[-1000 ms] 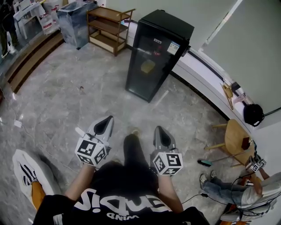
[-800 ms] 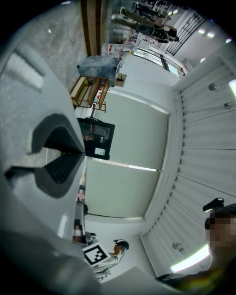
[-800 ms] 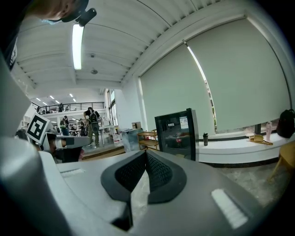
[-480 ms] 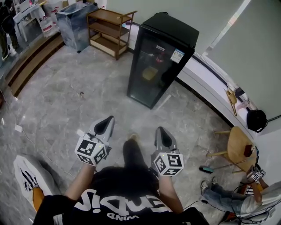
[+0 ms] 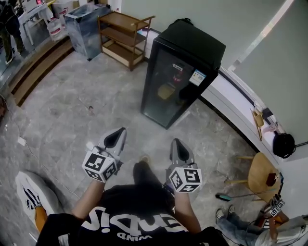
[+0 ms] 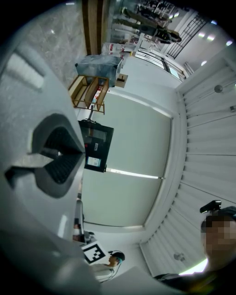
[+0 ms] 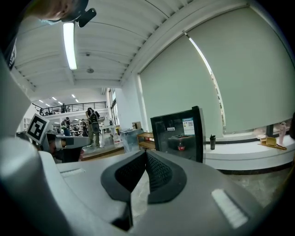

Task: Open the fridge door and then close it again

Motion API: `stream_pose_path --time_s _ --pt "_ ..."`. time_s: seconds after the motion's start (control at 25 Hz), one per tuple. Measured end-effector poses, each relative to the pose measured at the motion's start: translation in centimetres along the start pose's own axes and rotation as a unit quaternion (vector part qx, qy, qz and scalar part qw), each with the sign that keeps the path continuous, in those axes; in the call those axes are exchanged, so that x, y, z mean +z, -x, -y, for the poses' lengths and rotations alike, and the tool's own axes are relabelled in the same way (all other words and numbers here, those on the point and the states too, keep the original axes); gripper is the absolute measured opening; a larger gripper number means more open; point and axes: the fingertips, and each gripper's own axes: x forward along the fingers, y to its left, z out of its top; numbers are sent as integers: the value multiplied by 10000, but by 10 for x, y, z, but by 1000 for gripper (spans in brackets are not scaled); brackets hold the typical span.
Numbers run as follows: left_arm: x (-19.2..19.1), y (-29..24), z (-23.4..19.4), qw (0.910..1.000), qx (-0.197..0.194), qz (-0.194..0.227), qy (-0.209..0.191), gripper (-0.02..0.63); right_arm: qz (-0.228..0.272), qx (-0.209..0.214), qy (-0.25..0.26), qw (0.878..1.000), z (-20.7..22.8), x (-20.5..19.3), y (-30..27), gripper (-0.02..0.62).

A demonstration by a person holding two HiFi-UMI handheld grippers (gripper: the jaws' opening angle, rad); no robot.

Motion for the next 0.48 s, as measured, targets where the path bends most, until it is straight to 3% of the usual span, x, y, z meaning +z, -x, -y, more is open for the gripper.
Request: stream_pose_path --time_s 0.48 --pt "38 -132 -30 9997 185 153 43 2 -57 173 171 9997 84 51 -99 -3"
